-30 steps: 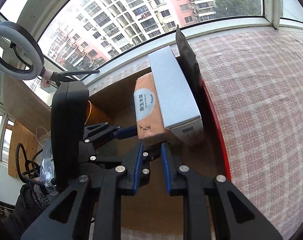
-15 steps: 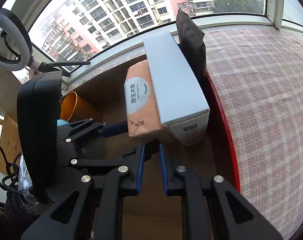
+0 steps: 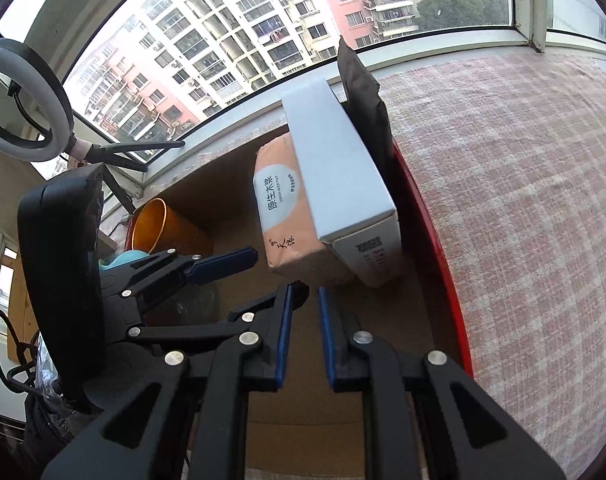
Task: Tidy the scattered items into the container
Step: 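Withdraw the right tool from the box toward the pens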
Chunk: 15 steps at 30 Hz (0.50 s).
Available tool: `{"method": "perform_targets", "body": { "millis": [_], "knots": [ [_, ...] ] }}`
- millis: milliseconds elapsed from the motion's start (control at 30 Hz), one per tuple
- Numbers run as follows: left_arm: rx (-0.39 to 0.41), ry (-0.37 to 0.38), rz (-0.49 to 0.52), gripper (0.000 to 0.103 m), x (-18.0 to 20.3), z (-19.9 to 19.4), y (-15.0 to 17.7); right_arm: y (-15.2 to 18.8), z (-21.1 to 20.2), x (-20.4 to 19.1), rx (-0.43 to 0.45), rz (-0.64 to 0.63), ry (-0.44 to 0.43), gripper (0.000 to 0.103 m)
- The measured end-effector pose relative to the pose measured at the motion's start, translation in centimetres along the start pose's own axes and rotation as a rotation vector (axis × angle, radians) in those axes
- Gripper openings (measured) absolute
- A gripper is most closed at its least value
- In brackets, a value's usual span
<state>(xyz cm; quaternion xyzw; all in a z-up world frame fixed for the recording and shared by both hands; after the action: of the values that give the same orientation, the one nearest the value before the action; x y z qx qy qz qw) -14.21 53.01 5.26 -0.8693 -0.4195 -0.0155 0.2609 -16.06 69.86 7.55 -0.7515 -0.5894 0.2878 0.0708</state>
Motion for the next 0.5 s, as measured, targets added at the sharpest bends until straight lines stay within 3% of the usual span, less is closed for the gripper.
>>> {"method": "perform_targets", "body": {
  "millis": [100,167,333,400,500],
  "knots": [
    [0.044,0.013,-0.006,0.052,0.9,-4.0,1.8,0.4,-2.6,-0.5,0.066,0.020,0.008,0.020],
    [0.084,0.030,-0.004,0.052,2.1,-6.9,2.8,1.3,-4.4,-1.2,0.108,0.032,0.005,0.035],
    [0.167,0.067,0.015,0.062,2.9,-12.6,1.7,3.6,-9.0,-2.9,0.211,0.060,-0.003,0.054],
    [0.184,0.067,0.022,0.063,2.6,-14.0,0.5,4.9,-10.8,-4.2,0.240,0.054,-0.008,0.055],
    [0.209,0.045,0.002,0.064,0.1,-15.4,2.4,6.3,-13.0,-5.7,0.270,0.045,-0.015,0.056]
  ]
}}
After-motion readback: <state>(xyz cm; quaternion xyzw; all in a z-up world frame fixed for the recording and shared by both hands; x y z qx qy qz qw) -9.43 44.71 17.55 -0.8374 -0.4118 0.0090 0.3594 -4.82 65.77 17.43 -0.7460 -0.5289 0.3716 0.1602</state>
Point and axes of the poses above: each gripper's, at about its wrist camera, not at the fingertips, and z roughly the way its jaws point, x to its right, y to its underside, the point moved 5 cm from there along z, roughly the way its jaws point, and after that the axes turned 5 degrees about -z, right-handed, at the moved point
